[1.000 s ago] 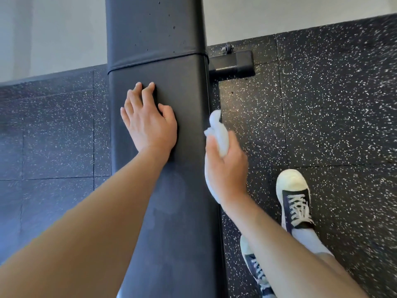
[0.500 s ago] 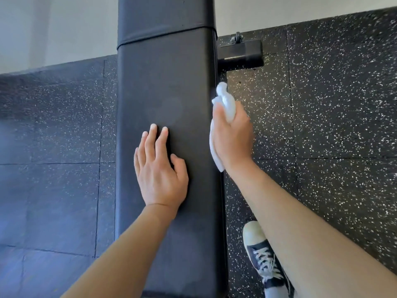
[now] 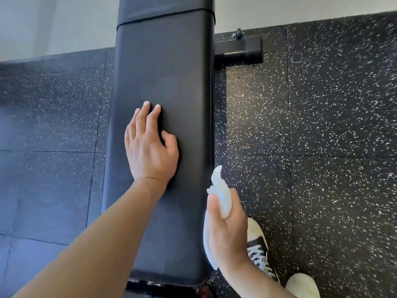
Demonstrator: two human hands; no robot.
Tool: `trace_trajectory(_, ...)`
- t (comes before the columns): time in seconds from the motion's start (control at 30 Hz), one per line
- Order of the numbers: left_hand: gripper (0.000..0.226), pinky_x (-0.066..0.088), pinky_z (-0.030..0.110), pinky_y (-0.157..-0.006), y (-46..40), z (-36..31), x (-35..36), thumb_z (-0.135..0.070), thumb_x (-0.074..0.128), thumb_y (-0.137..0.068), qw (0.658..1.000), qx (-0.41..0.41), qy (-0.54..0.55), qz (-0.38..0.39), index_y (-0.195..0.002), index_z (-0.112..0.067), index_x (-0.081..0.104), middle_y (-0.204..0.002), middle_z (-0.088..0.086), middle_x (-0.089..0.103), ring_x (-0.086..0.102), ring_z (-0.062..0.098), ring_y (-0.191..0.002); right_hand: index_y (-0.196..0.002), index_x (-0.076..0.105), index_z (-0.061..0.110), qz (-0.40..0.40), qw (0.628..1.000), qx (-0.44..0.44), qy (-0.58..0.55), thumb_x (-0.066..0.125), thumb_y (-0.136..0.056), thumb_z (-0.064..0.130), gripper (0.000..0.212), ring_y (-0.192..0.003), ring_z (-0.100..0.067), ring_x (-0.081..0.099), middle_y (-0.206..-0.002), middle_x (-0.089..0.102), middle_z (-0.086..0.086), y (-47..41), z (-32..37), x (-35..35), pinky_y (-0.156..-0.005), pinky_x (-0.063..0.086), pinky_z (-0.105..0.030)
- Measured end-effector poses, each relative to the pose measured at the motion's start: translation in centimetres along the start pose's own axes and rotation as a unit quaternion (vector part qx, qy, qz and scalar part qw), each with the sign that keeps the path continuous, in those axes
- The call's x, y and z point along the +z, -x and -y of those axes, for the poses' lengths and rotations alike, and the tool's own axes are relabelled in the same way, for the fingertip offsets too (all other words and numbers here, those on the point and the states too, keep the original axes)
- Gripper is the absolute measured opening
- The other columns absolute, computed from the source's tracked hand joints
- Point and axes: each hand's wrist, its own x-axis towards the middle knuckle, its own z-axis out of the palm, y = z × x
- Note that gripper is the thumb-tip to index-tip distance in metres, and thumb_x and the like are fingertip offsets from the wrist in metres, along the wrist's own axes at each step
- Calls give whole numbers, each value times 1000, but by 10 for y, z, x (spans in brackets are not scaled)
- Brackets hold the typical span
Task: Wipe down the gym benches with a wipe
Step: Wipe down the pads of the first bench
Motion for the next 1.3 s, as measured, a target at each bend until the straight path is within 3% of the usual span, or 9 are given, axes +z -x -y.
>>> trace_trajectory(0.23, 60, 24, 44, -126, -1, 1, 0, -25, 43, -91, 1000, -1, 0, -5, -150, -21, 52, -165, -2, 42, 34, 24, -153, -94, 60, 32, -72, 996, -10, 43, 53, -96, 55, 24, -70, -11, 63, -77, 68, 13, -96, 35, 34, -71, 55, -44)
trace_trajectory(0.33, 60, 24, 44, -127, 0, 0, -2, -23, 44, -91, 1000, -4, 2, -1, -151, -20, 52, -165, -1, 42, 34, 25, -153, -100, 62, 33, -50, 998, -18, 35, 53, -99, 52, 20, -75, -9, 64, -84, 70, 17, -62, 25, 24, -73, 54, -41)
trace_trajectory(0.43, 60, 24, 44, -127, 1, -3, -3, -23, 44, -92, 1000, -5, 7, -2, -151, -19, 52, -165, 0, 42, 35, 26, -153, -94, 55, 35, 0, 999, -24, 42, 54, -99, 48, 14, -70, -11, 59, -78, 64, 18, -1, 1, 1, -65, 48, -37)
trace_trajectory(0.57, 60, 23, 43, -127, 2, -4, -4, -24, 44, -92, 1000, -9, 11, -3, -151, -18, 52, -164, 1, 43, 35, 27, -153, -108, 54, 47, 50, 997, -17, 61, 49, -98, 51, 12, -91, -4, 67, -105, 70, 28, 44, -13, -18, -80, 50, -25)
trace_trajectory(0.63, 60, 22, 42, -128, 2, -5, -5, -25, 44, -92, 1000, -11, 11, -1, -151, -19, 52, -165, 1, 42, 34, 26, -154, -108, 54, 47, 49, 997, -10, 63, 48, -98, 51, 13, -92, -3, 67, -107, 70, 28, 46, -11, -19, -80, 48, -22)
trace_trajectory(0.83, 60, 22, 43, -128, 2, -5, -6, -24, 45, -93, 1000, -13, 12, 4, -152, -19, 51, -165, 1, 41, 34, 27, -154, -104, 49, 33, 12, 991, -46, 121, 47, -100, 55, 23, -90, -11, 60, -109, 64, 15, -13, 16, 2, -80, 49, -41)
trace_trajectory(0.93, 61, 22, 43, -128, 2, -5, -6, -24, 44, -91, 1000, -14, 8, 7, -152, -19, 51, -166, 1, 41, 33, 26, -154, -114, 49, 22, -8, 956, -190, 224, 53, -103, 50, 31, -88, -20, 56, -113, 52, 4, -64, 43, 23, -66, 49, -43)
trace_trajectory(1.07, 63, 22, 44, -127, 1, -5, -5, -25, 42, -90, 1000, -21, 8, 16, -152, -20, 50, -167, 0, 39, 31, 26, -155, -110, 57, 11, 30, 857, -344, 383, 66, -101, 42, 34, -73, -30, 60, -102, 51, -6, -103, 60, 28, -48, 49, -42)
trace_trajectory(1.3, 62, 25, 50, -126, 0, -3, -5, -24, 45, -89, 1000, -11, -6, 10, -150, -19, 51, -165, 2, 41, 34, 28, -154, -114, 57, 13, 41, 756, -407, 511, 58, -104, 45, 34, -75, -33, 63, -106, 54, -8, -195, 113, 72, -53, 31, -37)
